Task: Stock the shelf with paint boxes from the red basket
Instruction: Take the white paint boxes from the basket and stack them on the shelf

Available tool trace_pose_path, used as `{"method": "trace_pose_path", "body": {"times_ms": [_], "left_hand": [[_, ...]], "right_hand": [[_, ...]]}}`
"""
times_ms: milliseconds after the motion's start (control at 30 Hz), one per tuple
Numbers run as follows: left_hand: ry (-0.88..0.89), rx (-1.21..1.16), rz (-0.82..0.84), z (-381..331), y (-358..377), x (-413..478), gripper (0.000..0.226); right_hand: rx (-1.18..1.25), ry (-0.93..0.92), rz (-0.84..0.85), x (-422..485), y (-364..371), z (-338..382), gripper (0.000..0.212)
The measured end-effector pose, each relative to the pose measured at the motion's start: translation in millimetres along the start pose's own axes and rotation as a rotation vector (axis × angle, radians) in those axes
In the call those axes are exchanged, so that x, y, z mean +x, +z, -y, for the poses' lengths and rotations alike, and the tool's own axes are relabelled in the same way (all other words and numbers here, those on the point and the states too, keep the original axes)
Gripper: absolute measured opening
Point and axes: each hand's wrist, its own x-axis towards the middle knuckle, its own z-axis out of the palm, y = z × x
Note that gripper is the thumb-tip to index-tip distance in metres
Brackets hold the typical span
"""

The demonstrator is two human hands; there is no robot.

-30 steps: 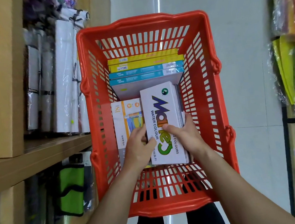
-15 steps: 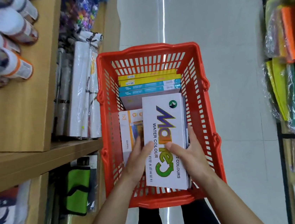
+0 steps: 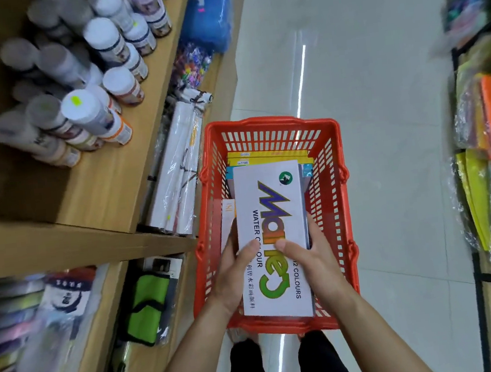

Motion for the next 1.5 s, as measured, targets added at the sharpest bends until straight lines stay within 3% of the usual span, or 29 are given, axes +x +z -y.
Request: {"method": "trace_pose_path", "body": {"times_ms": [100,333,700,800,933,1100,1300,1433,1500], "left_hand": [[0.101,-0.013,-0.050,-36.0,10.3,-33.1,0.037],[0.320,-0.100,-0.251,-106.3,25.7,-146.1,0.050],[0.685,-0.096,-0.753,-115.6,0.9,-375.1,0.047],[0.720,-0.097,-0.897,-120.9,-21.0,-422.0,0.053],[0.735,-0.077,-1.049,-137.3,-68.7,-460.3,0.042],[0.671,-0.170,-1.119,-160.8,-130.7,-475.5,0.049],[0.564,-0.094,-1.029,-171.9,-161.7,-475.0,0.059],[0.660,-0.122,-0.915,-158.5,-161.8,-469.1,0.038],[0.735,-0.113,-0.892,-143.8,-152.6,-468.4,0.044]], "right_hand": [[0.018,-0.044,0.096,-14.4,19.7,37.5,0.062],[0.012,-0.092,0.407,-74.1,79.9,105.4,0.070],[-0.120,-0.025,0.921,-221.8,201.7,124.6,0.075],[-0.196,-0.045,1.014,-255.8,248.4,123.4,0.066],[-0.309,-0.061,1.115,-289.4,317.6,125.8,0.051],[-0.490,-0.101,1.060,-307.8,395.9,126.9,0.036],[-0.614,-0.098,0.939,-289.1,440.1,125.2,0.024],[-0.637,-0.081,0.909,-277.0,440.6,125.2,0.036],[-0.630,-0.104,0.891,-276.4,419.7,126.8,0.045]]}}
